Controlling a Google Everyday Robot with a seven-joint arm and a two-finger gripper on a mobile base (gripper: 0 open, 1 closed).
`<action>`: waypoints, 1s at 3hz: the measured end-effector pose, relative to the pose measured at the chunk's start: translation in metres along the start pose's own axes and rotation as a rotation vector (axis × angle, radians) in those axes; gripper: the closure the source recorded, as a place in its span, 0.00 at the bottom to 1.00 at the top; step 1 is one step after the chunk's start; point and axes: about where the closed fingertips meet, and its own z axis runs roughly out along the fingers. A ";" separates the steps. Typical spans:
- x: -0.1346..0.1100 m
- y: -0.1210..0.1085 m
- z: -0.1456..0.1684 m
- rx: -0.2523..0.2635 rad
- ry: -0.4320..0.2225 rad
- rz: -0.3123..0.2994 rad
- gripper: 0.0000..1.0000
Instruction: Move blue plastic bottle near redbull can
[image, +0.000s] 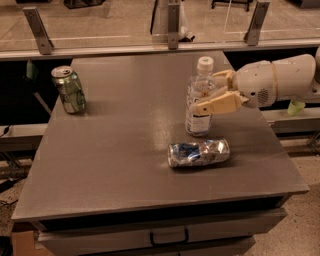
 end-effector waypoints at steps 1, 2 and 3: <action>0.006 0.007 -0.005 0.005 0.015 0.018 0.00; 0.011 0.011 -0.008 0.011 0.026 0.029 0.00; 0.018 -0.004 -0.035 0.102 0.037 0.036 0.00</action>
Offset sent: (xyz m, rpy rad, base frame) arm -0.0176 -0.0191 -0.0109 -0.0319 0.0390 -0.0448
